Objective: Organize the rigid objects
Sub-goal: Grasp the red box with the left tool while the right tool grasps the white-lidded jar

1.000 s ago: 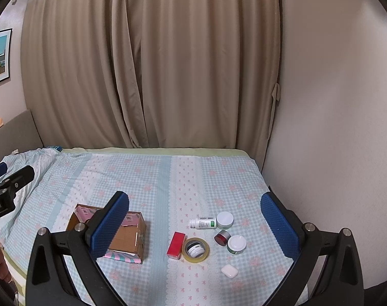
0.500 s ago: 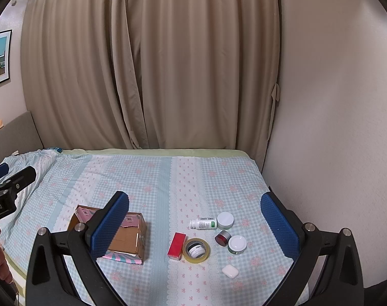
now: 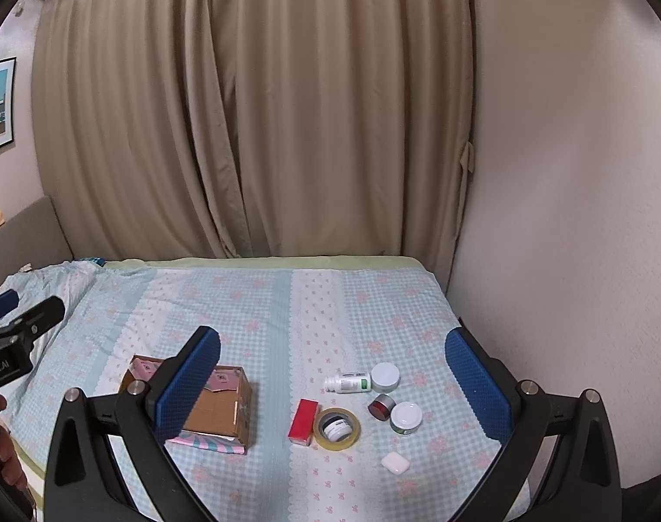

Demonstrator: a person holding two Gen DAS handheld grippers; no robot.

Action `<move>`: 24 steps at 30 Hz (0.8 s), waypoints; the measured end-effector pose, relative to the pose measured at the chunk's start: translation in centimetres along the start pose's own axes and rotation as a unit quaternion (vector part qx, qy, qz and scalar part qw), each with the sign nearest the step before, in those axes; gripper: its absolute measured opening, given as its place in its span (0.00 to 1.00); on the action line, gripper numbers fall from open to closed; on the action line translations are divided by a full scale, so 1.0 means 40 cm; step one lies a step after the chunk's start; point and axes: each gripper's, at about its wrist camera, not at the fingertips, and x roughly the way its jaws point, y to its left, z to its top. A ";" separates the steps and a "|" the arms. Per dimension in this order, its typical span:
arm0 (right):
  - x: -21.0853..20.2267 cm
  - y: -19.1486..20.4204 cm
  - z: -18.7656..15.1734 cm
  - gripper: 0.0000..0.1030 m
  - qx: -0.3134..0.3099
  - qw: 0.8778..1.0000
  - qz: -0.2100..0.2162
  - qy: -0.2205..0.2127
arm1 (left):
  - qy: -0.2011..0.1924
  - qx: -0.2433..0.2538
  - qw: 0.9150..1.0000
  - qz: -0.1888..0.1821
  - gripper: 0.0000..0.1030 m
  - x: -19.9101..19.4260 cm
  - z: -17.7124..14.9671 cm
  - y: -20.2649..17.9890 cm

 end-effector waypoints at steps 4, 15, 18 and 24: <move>0.001 -0.017 -0.006 1.00 0.013 1.000 -0.015 0.004 | 0.018 0.007 1.000 -0.020 1.00 0.036 -0.018 -0.016; 0.116 -0.152 -0.120 1.00 0.027 0.996 -0.046 0.076 | 0.121 0.046 0.990 -0.056 1.00 0.264 -0.116 -0.193; 0.177 -0.207 -0.149 1.00 0.034 0.994 -0.043 0.093 | 0.149 0.056 0.986 -0.054 1.00 0.347 -0.140 -0.265; 0.324 -0.281 -0.207 1.00 0.021 0.992 -0.040 0.121 | 0.215 0.066 0.973 -0.053 1.00 0.561 -0.205 -0.391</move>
